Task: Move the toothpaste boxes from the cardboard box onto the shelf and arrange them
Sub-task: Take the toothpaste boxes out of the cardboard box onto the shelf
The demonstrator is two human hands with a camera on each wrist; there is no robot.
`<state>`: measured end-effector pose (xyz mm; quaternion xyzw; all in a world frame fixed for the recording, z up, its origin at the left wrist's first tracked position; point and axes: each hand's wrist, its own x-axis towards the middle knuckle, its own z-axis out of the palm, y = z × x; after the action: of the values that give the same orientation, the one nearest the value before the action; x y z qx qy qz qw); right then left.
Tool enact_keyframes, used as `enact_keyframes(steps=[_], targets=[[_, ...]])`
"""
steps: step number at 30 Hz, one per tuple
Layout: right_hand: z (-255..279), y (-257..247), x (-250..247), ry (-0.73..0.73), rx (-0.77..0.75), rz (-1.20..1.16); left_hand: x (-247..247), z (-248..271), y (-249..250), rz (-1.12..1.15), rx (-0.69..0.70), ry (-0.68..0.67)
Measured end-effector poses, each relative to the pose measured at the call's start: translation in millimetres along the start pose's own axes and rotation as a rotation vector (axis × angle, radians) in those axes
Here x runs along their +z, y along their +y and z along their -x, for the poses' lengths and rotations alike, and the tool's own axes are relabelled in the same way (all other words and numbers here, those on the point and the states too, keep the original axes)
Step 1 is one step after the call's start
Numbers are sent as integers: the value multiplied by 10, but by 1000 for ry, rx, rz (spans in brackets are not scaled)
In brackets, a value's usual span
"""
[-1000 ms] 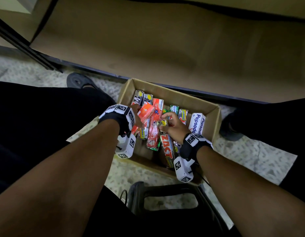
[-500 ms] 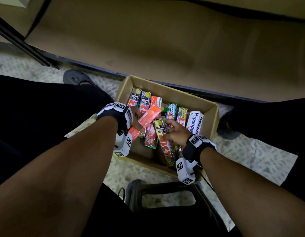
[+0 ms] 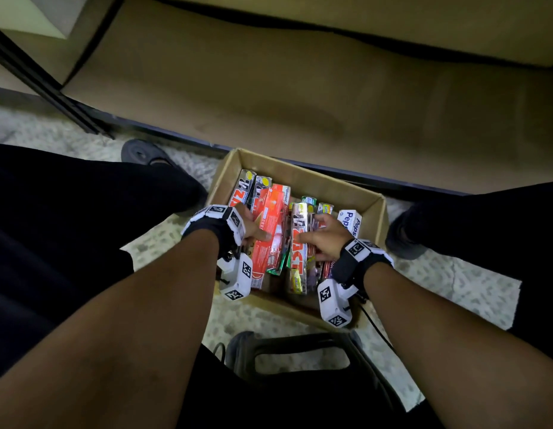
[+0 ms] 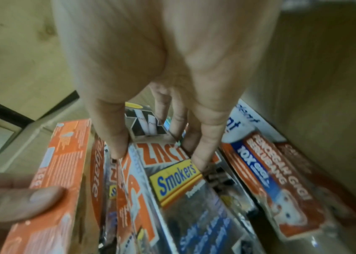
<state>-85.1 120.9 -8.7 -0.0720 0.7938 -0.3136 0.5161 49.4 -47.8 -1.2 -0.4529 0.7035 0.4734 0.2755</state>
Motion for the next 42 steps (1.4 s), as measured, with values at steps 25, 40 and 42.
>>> enact_keyframes(steps=[25,40,42], targets=[[1596,-980,-734,122,-462,19,-285,1743,895,220,332,251],[2933,-1518,-1426,336,-689,53,-516,3123,1570,291,605,440],[3091,-1629,-1528,341,-706,23,-592,3250,1682,293,626,466]])
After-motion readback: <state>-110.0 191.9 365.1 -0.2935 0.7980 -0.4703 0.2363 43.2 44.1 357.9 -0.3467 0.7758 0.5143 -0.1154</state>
